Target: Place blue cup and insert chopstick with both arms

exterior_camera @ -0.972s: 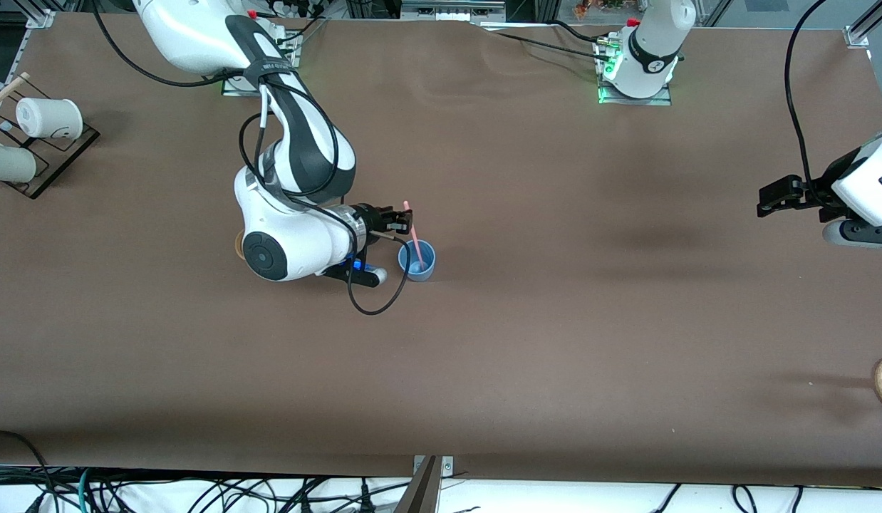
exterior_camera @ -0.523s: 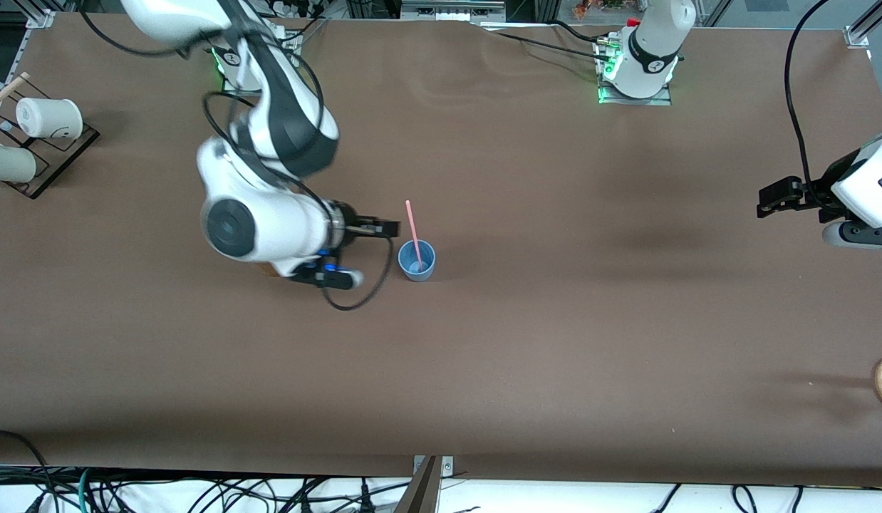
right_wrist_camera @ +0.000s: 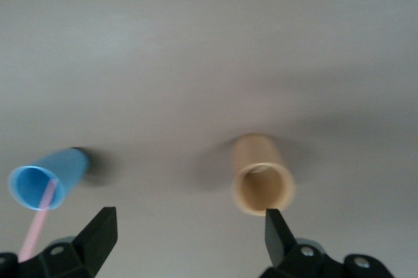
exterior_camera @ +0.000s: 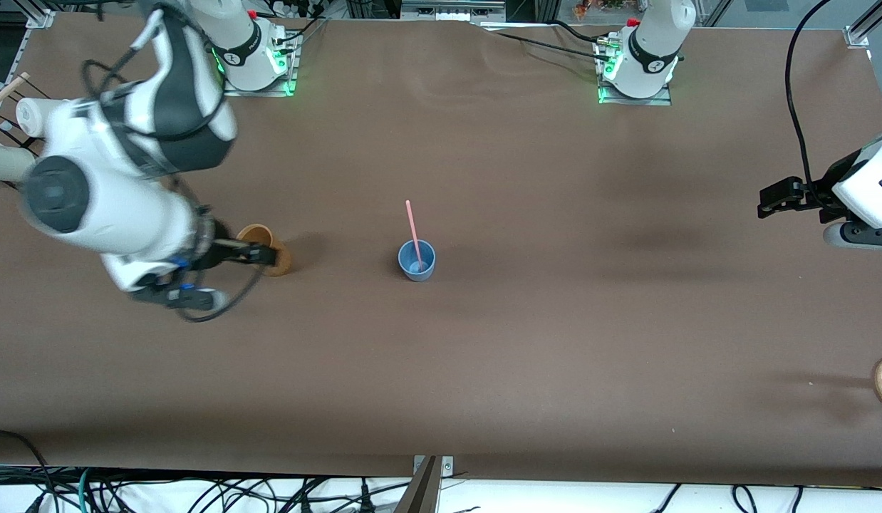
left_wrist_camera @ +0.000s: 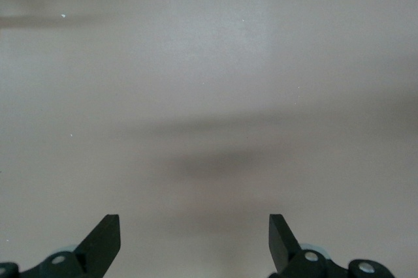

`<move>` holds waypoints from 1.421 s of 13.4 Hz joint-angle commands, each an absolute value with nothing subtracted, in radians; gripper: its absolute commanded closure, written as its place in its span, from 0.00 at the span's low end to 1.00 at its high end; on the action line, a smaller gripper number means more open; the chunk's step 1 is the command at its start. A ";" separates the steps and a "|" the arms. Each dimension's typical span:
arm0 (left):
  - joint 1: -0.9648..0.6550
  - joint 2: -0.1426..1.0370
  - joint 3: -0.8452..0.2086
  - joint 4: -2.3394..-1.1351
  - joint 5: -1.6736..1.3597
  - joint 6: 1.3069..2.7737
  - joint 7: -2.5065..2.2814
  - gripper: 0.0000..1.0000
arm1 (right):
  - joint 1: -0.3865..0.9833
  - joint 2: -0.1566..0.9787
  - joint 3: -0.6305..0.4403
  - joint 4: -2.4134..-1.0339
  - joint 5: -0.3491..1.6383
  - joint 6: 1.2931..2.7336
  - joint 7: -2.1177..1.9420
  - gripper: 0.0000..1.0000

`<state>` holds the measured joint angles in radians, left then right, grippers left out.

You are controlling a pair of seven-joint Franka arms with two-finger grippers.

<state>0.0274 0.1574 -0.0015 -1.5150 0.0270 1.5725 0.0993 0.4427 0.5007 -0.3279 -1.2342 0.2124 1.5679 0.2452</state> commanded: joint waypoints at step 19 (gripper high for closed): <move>0.035 0.156 -0.006 -1.516 0.029 1.578 0.120 0.00 | -0.009 -0.015 0.025 -1.763 0.021 1.721 0.049 0.00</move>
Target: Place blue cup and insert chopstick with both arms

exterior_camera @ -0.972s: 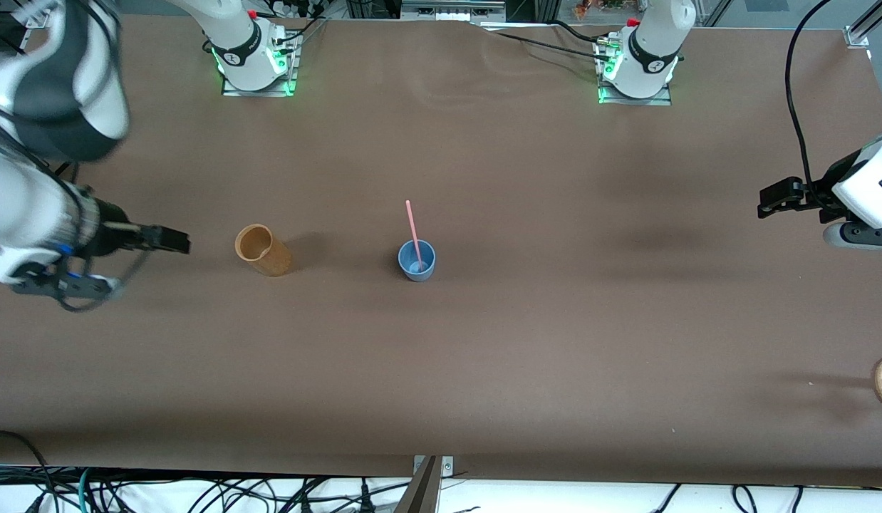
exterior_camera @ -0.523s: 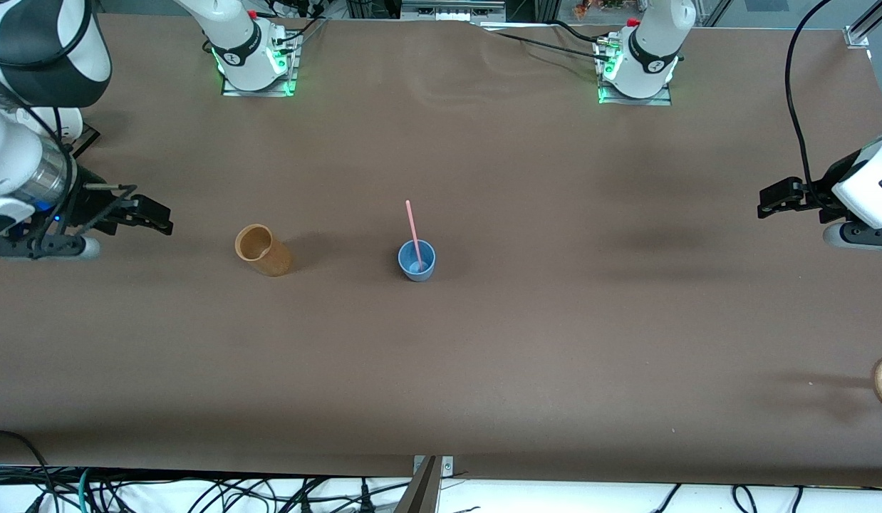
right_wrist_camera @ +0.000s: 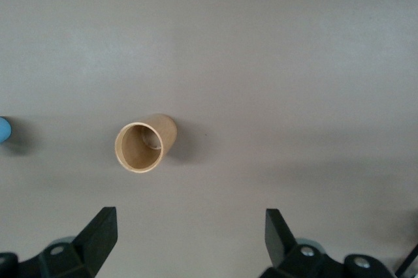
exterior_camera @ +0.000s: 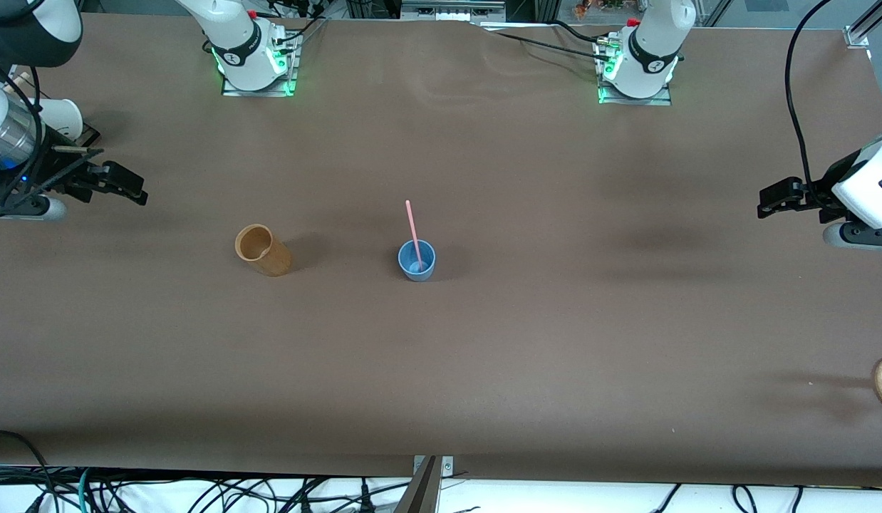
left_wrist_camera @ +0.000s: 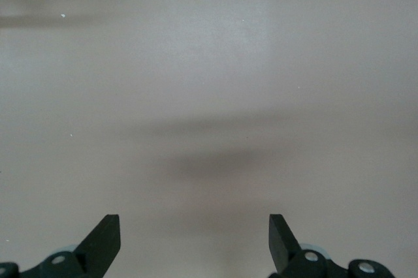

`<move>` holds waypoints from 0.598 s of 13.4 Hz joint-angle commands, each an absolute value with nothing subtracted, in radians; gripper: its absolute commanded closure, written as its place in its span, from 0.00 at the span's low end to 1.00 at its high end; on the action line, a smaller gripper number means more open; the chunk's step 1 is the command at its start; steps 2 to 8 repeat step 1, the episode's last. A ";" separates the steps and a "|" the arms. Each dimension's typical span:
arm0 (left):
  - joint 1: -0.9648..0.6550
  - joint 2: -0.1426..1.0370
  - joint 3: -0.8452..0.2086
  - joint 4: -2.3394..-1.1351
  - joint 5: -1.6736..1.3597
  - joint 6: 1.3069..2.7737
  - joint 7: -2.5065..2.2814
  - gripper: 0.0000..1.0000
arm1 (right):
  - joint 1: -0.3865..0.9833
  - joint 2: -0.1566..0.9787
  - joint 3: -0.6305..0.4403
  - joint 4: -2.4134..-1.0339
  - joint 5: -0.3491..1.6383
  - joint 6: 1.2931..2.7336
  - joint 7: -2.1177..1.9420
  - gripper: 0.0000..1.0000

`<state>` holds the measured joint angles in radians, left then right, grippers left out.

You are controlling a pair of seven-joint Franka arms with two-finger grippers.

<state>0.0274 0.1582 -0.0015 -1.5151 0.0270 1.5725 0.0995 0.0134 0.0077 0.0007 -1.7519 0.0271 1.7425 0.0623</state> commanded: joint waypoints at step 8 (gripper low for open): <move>0.035 0.156 -0.008 -1.516 0.029 1.578 0.120 0.00 | -0.008 -0.014 0.025 -1.763 0.026 1.720 0.052 0.00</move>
